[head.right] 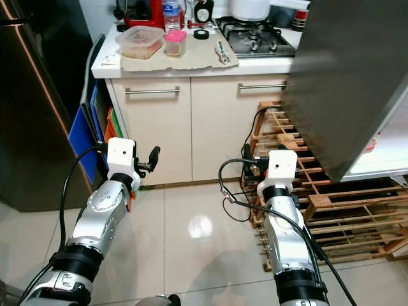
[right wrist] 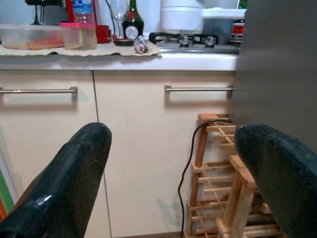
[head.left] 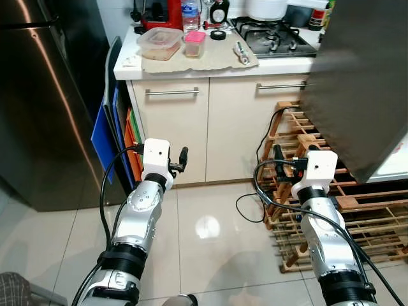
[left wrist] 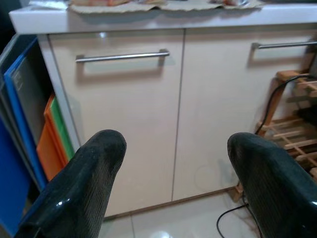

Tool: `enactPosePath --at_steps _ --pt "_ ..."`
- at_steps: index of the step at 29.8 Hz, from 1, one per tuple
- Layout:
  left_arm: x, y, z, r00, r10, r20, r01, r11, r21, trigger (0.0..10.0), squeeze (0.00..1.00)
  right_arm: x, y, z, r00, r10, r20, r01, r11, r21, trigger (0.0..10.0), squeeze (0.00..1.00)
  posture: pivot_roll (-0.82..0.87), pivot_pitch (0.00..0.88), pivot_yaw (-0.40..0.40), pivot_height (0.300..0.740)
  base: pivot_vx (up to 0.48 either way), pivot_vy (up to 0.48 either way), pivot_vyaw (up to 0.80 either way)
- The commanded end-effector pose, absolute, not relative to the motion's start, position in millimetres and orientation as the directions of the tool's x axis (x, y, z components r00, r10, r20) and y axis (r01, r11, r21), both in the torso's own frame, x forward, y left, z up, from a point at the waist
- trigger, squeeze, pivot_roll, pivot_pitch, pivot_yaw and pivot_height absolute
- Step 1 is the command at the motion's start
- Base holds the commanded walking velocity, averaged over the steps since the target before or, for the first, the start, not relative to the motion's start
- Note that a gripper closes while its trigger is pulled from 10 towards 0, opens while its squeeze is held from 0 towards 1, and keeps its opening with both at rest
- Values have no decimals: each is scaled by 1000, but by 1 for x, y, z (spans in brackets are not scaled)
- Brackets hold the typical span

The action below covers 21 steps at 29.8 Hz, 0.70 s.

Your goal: Restocking fridge

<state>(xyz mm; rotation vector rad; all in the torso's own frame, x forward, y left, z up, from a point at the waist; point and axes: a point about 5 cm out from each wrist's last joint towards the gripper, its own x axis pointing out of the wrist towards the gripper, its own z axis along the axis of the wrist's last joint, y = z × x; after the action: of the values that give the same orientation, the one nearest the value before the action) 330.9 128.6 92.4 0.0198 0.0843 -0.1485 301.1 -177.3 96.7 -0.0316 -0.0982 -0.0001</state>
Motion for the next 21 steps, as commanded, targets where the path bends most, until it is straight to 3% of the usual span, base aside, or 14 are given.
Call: enactPosePath --at_steps 1,8,11,21 --pt "333 126 96 986 -148 -72 150 988 30 10000 0 302 -182 98 995 -17 102 19 1000 -24 10000 153 38 0 27 740 0 0 463" --pt "334 125 97 988 -139 -69 141 989 32 10000 0 303 -185 98 994 -42 102 43 999 -10 10000 196 37 0 20 740 0 0 438" --pt "335 123 97 988 -138 -68 141 990 28 10000 0 307 -194 95 992 -114 52 114 993 9 10000 90 33 0 19 740 0 0 0" --pt "335 131 93 989 -128 -76 130 991 30 10000 0 305 -201 97 985 -161 63 162 987 -21 10000 82 24 0 22 740 0 0 0"
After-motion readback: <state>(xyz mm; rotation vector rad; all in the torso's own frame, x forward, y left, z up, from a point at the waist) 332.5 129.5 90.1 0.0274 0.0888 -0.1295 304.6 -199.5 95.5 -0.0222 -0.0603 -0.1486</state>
